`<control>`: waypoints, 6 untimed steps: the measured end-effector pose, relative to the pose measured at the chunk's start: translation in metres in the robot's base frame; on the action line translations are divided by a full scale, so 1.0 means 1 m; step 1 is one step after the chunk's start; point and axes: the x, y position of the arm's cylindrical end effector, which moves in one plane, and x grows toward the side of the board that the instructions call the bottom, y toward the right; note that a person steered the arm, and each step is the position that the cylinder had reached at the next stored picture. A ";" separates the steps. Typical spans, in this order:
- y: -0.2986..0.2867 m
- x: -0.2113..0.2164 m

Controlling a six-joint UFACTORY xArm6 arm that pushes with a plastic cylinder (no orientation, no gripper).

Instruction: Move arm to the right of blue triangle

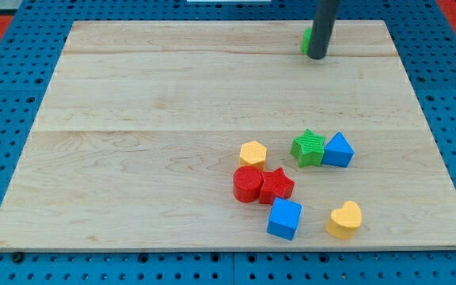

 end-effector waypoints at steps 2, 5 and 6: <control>-0.009 -0.036; 0.024 0.076; 0.048 0.100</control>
